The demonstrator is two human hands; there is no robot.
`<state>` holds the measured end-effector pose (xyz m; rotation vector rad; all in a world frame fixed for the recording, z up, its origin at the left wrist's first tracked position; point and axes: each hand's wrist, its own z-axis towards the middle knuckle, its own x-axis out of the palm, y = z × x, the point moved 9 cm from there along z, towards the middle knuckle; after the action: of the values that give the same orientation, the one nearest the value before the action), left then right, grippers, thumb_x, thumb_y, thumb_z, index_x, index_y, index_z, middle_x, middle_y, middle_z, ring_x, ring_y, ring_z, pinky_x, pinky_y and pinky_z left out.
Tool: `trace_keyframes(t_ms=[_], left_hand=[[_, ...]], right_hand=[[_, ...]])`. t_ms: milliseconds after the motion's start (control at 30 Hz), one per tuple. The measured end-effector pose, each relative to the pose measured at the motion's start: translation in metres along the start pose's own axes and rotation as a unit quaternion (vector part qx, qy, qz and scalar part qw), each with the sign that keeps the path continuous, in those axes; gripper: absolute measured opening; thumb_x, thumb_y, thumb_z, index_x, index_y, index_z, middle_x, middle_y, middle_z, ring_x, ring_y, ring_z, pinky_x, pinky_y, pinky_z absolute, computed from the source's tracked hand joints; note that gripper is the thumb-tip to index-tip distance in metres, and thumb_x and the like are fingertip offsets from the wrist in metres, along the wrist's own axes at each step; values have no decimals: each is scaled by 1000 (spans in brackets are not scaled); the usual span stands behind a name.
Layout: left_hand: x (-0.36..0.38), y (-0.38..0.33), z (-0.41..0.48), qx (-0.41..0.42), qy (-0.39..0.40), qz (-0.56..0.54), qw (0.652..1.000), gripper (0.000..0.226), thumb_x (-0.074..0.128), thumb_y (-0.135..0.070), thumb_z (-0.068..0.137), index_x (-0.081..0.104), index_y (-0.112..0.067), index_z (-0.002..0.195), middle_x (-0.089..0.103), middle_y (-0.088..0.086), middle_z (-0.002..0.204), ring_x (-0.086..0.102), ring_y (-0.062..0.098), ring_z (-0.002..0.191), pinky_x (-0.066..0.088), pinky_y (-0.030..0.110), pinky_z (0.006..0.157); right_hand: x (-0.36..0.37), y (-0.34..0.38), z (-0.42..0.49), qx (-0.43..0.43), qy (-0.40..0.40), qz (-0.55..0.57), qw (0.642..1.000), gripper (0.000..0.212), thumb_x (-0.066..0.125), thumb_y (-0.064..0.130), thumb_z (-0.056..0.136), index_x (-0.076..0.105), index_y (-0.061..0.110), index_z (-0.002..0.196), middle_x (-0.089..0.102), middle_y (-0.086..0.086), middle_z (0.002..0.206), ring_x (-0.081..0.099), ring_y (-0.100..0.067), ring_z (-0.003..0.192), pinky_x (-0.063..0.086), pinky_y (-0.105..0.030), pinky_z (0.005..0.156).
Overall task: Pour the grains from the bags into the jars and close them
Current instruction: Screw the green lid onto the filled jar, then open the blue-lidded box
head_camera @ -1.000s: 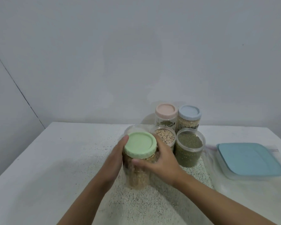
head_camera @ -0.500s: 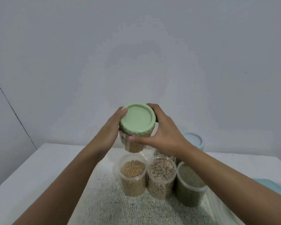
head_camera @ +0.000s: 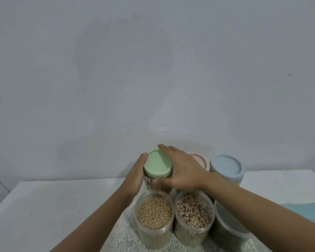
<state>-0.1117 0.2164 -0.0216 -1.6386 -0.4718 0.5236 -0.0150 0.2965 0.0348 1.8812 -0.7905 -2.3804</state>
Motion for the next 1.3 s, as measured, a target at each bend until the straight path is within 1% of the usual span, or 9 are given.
trace_keyframes(t_ms=[100, 300, 467, 600, 700, 833, 967, 1133, 1300], left_hand=[[2, 17, 5, -19, -4, -17, 1000, 38, 31, -46, 108, 65, -31, 108, 72, -10, 108, 67, 2, 97, 50, 16, 76], [3, 34, 11, -26, -1, 0, 1000, 48, 34, -59, 103, 63, -31, 129, 66, -3, 129, 61, 13, 120, 45, 42, 110], [5, 20, 8, 21, 15, 54, 998, 47, 30, -60, 105, 63, -32, 123, 70, -5, 116, 65, 9, 109, 50, 39, 102], [-2, -12, -7, 115, -53, 117, 985, 33, 37, -50, 105, 53, -30, 126, 62, -11, 116, 62, 9, 110, 48, 23, 84], [-6, -41, -28, 208, -115, 154, 959, 18, 53, -34, 103, 57, -32, 120, 57, -13, 122, 52, 4, 120, 42, 23, 96], [18, -73, -65, 275, -95, 147, 945, 17, 61, -17, 100, 66, -32, 97, 64, -13, 105, 60, 7, 102, 45, 25, 85], [67, -85, -95, 269, 7, 111, 957, 17, 63, -11, 99, 69, -25, 91, 68, -6, 91, 64, 14, 86, 53, 26, 75], [149, -78, -132, 245, 81, 100, 961, 16, 63, -15, 100, 70, -26, 92, 68, 6, 87, 64, 31, 84, 55, 47, 78], [232, -50, -153, 210, 84, 124, 966, 8, 66, -16, 96, 70, -22, 100, 66, 8, 87, 61, 28, 82, 52, 36, 73]], right_hand=[[6, -2, 2, -2, 16, -46, 999, 108, 71, 70, 79, 22, 18, 160, 48, -4, 150, 50, -25, 131, 39, -38, 107], [13, -9, 4, 23, 28, -52, 998, 100, 77, 69, 72, 39, 18, 148, 56, -1, 130, 55, -23, 114, 46, -38, 94], [5, 1, -2, 9, 17, -45, 999, 85, 76, 64, 74, 52, 16, 140, 55, -1, 136, 56, -20, 117, 50, -41, 98], [-19, 13, -18, 0, -56, -10, 998, 63, 67, 60, 88, 59, 22, 137, 57, 5, 136, 54, -12, 120, 49, -35, 99], [-44, 10, -41, 8, -146, 40, 989, 38, 62, 52, 95, 69, 23, 118, 67, 8, 113, 61, -8, 103, 52, -37, 88], [-72, 5, -87, 22, -229, 106, 967, 15, 65, 38, 96, 71, 24, 96, 69, 13, 87, 64, -4, 85, 54, -32, 77], [-84, -4, -132, 11, -254, 163, 953, 11, 69, 27, 96, 73, 20, 89, 70, 12, 76, 67, -8, 75, 55, -31, 69], [-102, -48, -198, 1, -279, 179, 943, 12, 70, 24, 96, 73, 20, 85, 69, 11, 71, 67, -13, 69, 54, -35, 65], [-114, -126, -259, 32, -251, 159, 954, 12, 71, 24, 94, 69, 27, 82, 67, 14, 72, 66, -13, 74, 53, -33, 68]])
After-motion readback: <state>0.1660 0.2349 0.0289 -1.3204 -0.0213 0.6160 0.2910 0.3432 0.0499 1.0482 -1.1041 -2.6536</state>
